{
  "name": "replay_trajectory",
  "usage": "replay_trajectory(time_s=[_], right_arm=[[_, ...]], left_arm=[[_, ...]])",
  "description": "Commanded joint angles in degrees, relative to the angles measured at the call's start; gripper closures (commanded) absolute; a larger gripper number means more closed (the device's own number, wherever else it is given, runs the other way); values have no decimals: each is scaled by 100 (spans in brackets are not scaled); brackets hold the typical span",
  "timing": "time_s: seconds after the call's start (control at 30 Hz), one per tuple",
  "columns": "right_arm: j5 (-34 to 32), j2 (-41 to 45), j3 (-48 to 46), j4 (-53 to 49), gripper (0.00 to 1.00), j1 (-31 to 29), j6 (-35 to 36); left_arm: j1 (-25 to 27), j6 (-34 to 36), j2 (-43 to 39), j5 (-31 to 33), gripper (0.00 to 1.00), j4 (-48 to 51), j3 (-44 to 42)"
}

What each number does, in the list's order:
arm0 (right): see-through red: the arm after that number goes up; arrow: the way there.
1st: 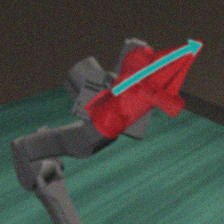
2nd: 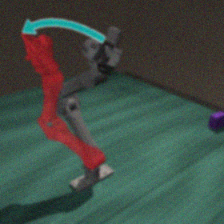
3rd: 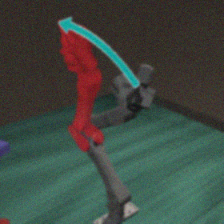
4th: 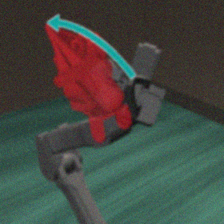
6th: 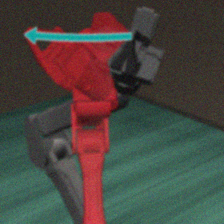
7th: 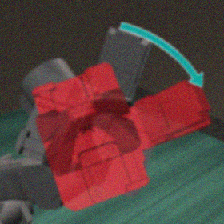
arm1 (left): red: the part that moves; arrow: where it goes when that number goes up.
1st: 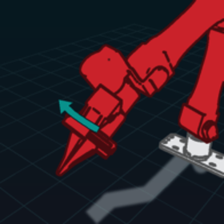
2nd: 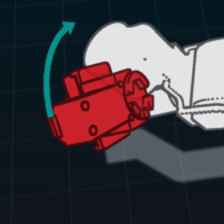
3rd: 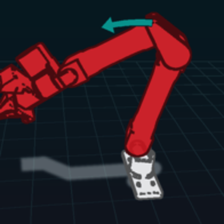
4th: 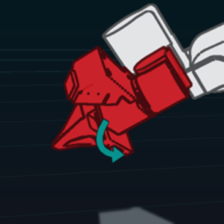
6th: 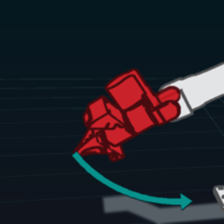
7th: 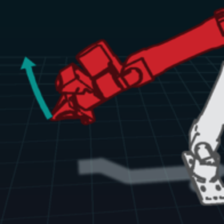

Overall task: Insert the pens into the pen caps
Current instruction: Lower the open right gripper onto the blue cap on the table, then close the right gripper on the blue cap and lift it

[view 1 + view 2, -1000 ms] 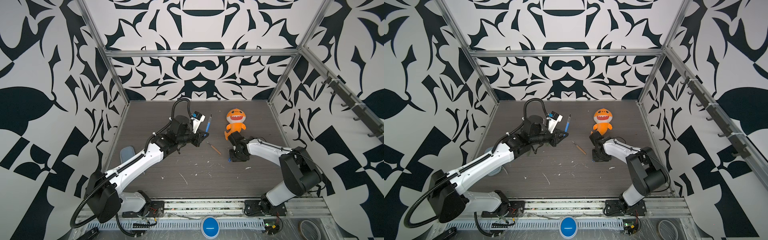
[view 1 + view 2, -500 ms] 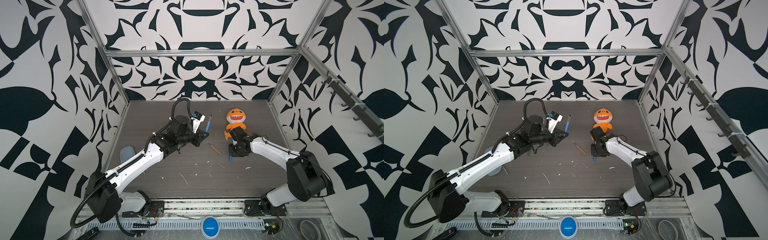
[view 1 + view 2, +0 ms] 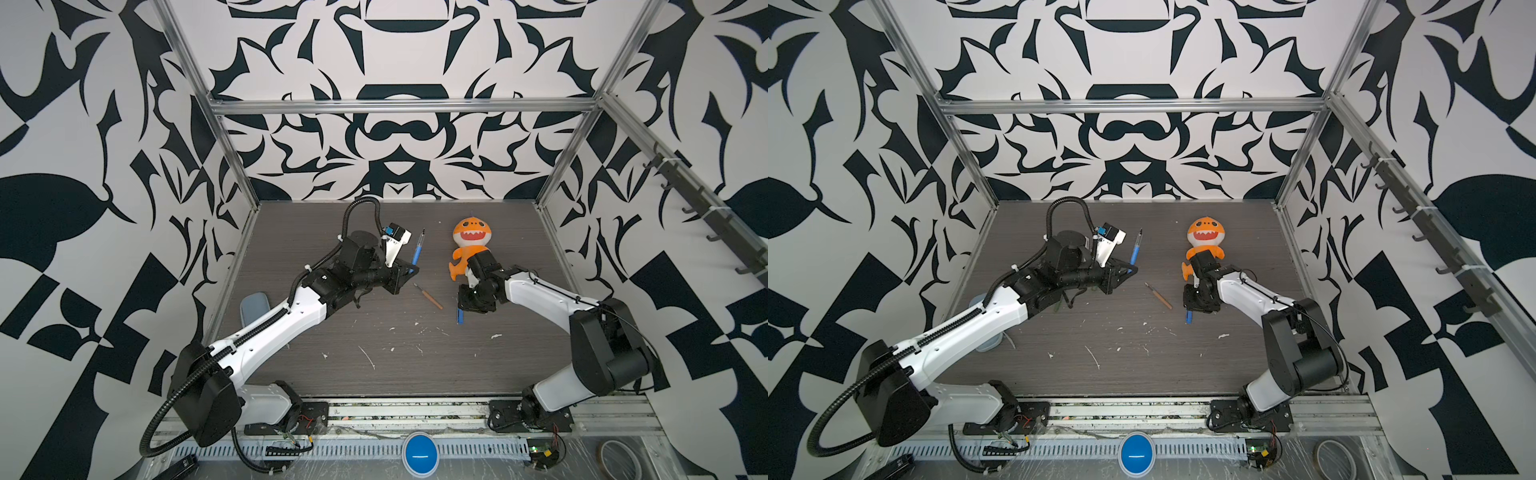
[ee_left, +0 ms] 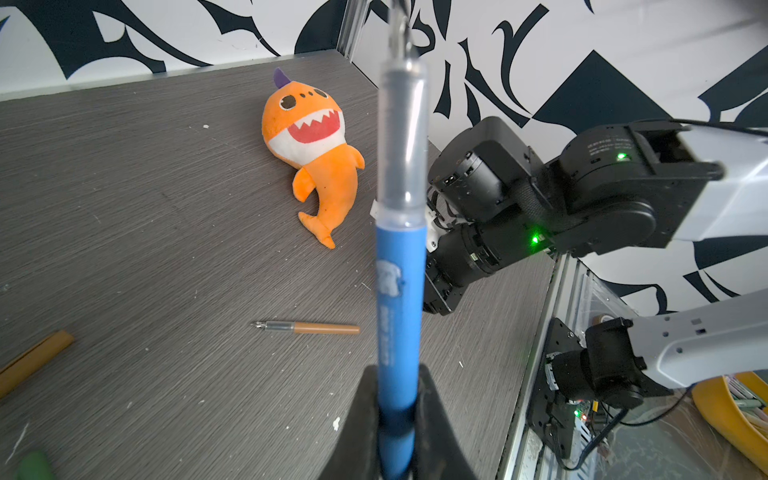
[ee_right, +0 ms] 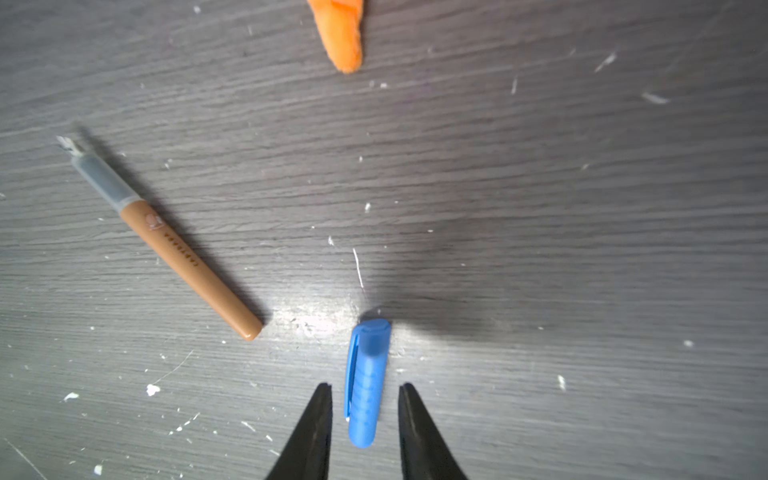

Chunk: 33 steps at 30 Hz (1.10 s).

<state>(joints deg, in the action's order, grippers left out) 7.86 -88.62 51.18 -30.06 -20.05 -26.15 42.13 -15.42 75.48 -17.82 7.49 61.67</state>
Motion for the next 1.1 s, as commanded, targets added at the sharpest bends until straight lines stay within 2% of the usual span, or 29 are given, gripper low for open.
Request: replay_trajectory(time_s=[0.0, 0.27, 0.5, 0.87, 1.07], right_arm=[[92, 12, -66, 69, 70, 28, -83], [60, -198, -154, 197, 72, 28, -118], [19, -339, -167, 256, 77, 27, -118], [48, -512, -196, 362, 79, 23, -101], [27, -498, -163, 329, 85, 19, -118]], left_arm=[[21, 15, -114, -103, 100, -122, -39], [31, 12, -87, -134, 100, -116, -19], [24, 9, -87, -139, 100, -125, -16], [28, 15, -82, -143, 100, -118, -23], [24, 24, -94, -143, 100, -116, -22]])
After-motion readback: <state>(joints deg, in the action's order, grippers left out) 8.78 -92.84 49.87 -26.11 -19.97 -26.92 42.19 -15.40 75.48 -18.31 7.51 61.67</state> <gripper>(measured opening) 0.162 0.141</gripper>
